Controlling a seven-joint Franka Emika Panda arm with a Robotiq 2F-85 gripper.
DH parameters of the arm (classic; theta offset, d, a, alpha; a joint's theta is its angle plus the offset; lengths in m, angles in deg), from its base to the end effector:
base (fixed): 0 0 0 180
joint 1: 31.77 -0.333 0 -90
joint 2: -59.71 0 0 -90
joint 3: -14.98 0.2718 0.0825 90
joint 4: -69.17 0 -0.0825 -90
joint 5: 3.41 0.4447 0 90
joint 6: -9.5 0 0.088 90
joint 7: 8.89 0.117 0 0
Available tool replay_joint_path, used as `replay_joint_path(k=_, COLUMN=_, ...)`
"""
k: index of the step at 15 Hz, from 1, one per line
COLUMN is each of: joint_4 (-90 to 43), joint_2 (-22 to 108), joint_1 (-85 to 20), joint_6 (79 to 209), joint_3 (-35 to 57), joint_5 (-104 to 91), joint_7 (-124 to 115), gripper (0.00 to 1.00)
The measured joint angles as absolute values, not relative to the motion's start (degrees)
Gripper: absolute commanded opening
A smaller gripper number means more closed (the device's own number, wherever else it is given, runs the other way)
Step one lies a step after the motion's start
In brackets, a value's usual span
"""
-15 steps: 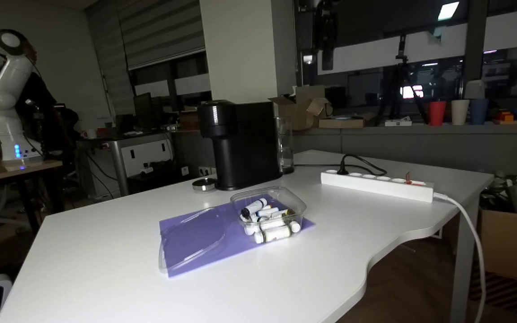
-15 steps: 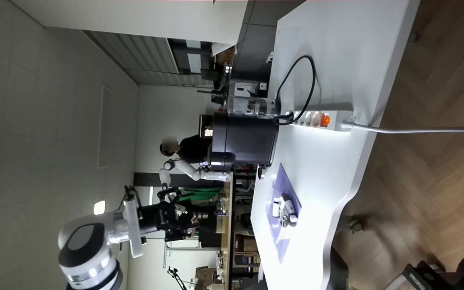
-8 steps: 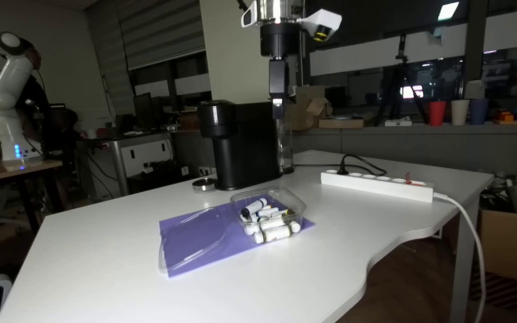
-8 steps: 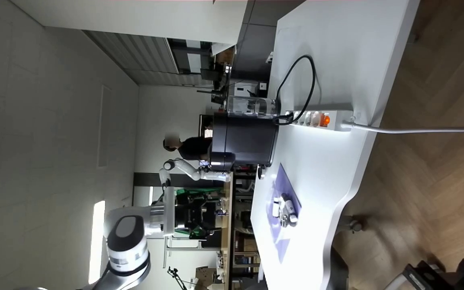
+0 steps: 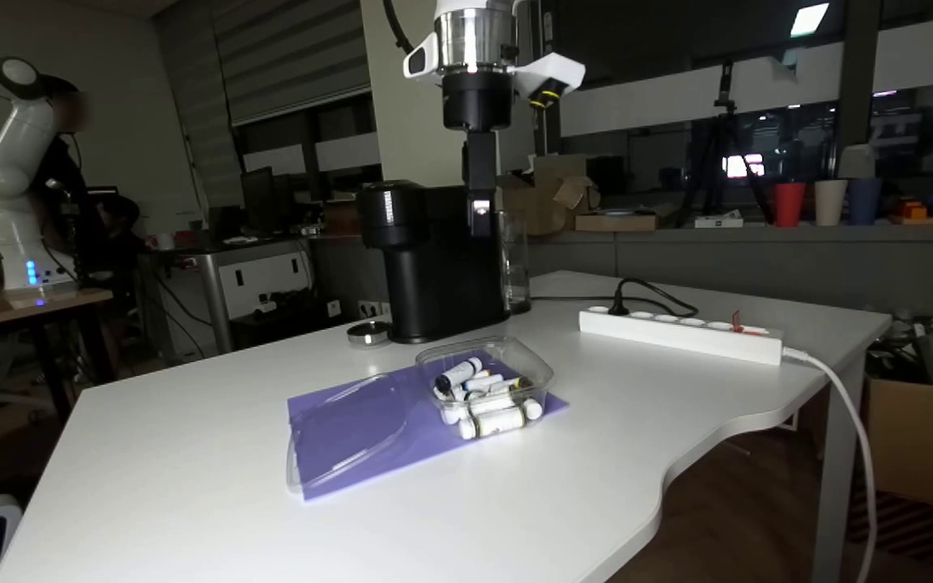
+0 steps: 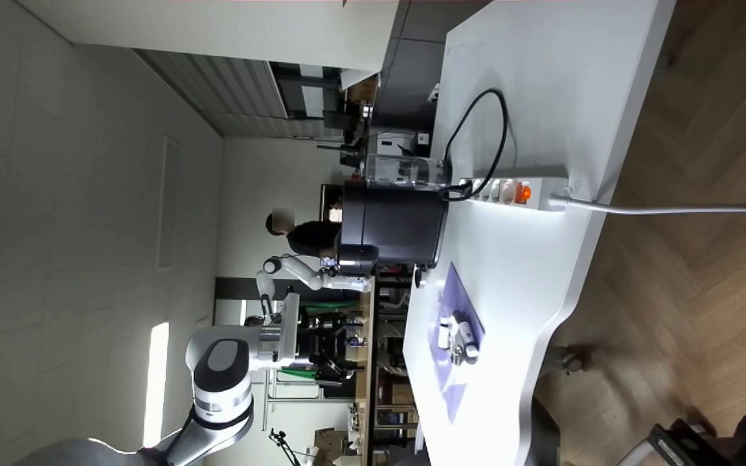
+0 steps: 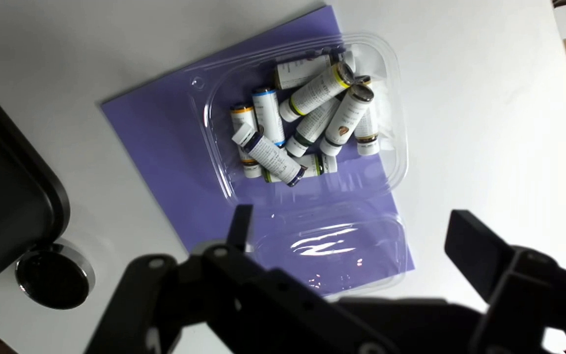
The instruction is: Move a bottle from the container to the mat
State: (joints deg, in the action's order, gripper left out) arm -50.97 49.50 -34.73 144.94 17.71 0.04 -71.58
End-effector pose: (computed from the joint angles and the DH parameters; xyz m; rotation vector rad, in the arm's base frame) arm 0.6166 0.0628 0.2523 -2.6286 -1.7059 -0.1618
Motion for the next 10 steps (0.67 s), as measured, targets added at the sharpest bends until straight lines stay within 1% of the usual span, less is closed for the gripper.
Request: replay_joint_path(k=10, joint_4=-50.96, joint_2=49.37, joint_1=-34.53, joint_6=144.97, joint_3=18.05, joint_5=0.0, joint_7=-72.16, gripper=1.0)
